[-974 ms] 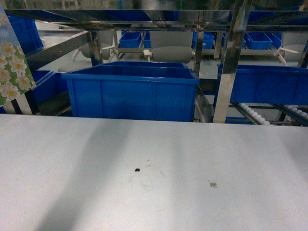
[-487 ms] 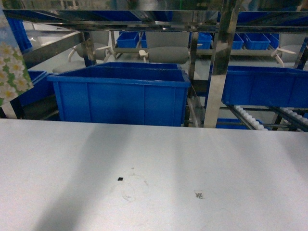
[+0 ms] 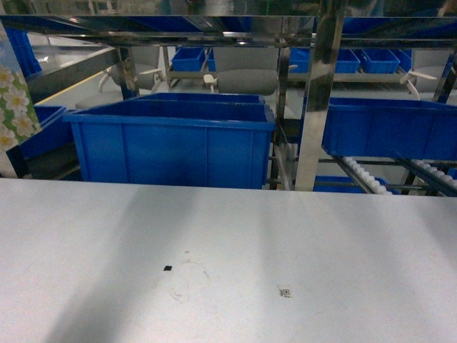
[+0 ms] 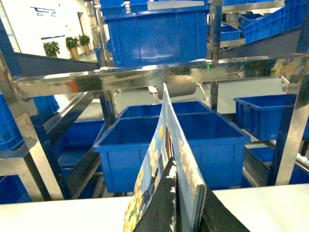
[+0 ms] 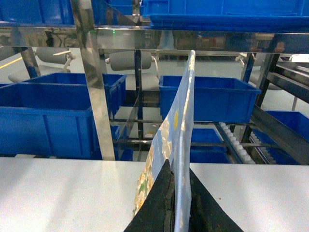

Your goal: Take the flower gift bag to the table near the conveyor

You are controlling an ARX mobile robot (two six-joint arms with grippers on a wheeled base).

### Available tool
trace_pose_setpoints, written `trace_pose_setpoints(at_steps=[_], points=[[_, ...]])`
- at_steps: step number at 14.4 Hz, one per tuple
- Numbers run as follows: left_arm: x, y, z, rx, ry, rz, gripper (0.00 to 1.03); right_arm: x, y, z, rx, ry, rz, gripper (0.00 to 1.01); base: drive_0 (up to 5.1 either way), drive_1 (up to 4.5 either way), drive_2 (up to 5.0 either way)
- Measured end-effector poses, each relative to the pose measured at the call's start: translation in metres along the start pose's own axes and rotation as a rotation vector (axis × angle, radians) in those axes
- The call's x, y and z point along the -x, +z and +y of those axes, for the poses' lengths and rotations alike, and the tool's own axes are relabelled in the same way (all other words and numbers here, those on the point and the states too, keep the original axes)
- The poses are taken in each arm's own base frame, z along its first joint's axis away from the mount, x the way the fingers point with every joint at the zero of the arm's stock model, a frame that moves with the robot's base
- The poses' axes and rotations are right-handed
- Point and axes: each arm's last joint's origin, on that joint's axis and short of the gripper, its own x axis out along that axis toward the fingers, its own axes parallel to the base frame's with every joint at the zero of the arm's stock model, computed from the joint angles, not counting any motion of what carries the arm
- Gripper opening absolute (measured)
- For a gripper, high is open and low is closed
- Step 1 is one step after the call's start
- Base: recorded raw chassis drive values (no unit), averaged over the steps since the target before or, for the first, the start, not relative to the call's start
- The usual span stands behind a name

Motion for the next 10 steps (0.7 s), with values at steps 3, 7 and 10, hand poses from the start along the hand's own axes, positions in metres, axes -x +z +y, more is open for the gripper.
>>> trace_pose_setpoints(at_steps=[3,7,10], points=[[0.0,0.0,-0.001,0.001,-0.014,-0.001,0.02,0.0,0.0,0.0,0.0,0.004,0.003,0.03,-5.0,2.42,2.4],[0.0,0.0,-0.001,0.0,-0.011,-0.001,0.02,-0.027,-0.007,-0.007,0.05,0.038,0.056,0.03,-2.5,1.21,1.2],[0.0,0.0,-0.001,0.0,-0.011,-0.001,0.02,-0.06,0.009,-0.019,0.097,0.03,0.024,0.03,0.0,0.0,0.0]])
